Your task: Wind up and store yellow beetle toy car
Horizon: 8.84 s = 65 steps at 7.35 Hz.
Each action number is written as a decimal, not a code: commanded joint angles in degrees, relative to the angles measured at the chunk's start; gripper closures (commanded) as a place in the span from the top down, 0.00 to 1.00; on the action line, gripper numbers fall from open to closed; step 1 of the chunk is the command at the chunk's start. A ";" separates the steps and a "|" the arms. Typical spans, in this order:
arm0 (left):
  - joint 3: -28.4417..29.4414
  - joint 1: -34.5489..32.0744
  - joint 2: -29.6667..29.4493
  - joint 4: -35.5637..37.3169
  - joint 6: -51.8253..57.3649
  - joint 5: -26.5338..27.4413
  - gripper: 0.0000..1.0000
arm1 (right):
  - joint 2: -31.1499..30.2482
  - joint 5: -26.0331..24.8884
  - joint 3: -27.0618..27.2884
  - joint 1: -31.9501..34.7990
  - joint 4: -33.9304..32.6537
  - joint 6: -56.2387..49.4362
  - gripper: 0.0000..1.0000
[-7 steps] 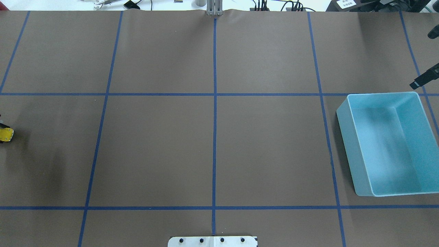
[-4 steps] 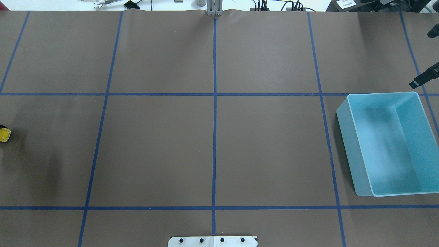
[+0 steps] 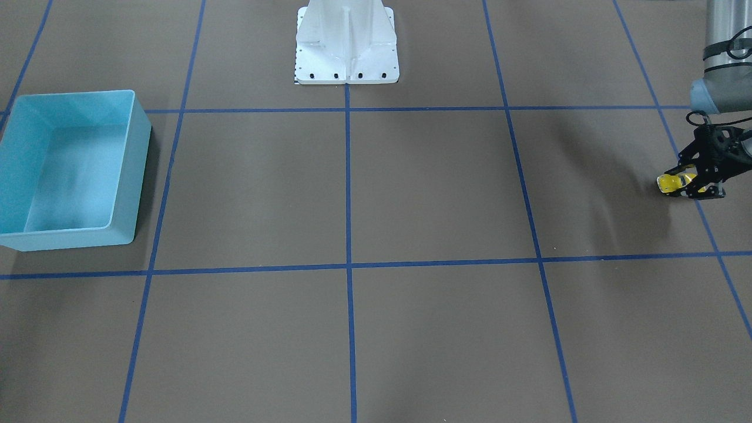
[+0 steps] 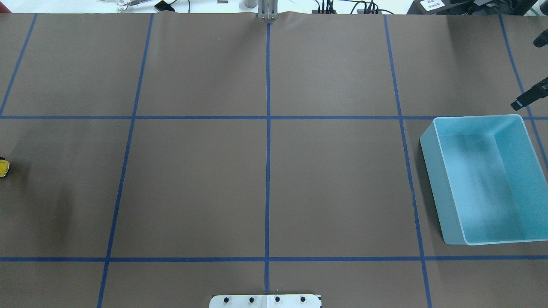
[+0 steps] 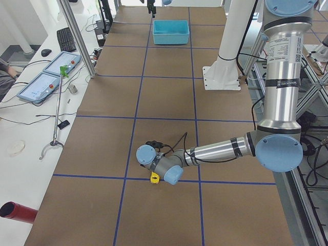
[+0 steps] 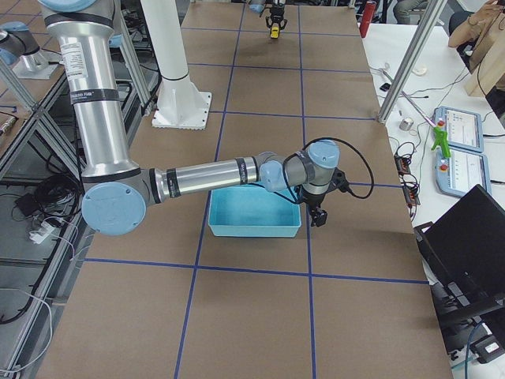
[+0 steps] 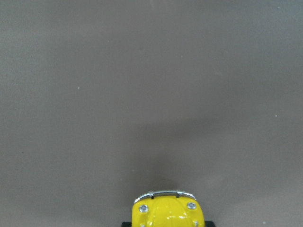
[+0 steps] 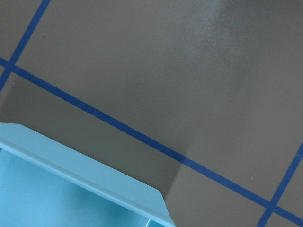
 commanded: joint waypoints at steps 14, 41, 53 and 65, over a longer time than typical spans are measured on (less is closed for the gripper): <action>2.72 -1.86 0.17 -0.09 4.58 -0.45 0.29 | 0.00 0.00 0.00 0.00 0.00 0.00 1.00; -23.37 -10.98 -1.32 34.58 -39.99 6.67 1.00 | 12.01 -6.20 10.01 -16.66 0.18 -0.09 1.00; -30.85 -19.88 1.76 57.36 -54.58 5.52 1.00 | 27.76 -23.80 10.99 -49.80 0.53 6.53 0.99; -27.07 -19.97 3.07 52.38 -55.63 5.70 1.00 | 39.90 -33.66 -9.84 -55.63 8.35 7.12 0.93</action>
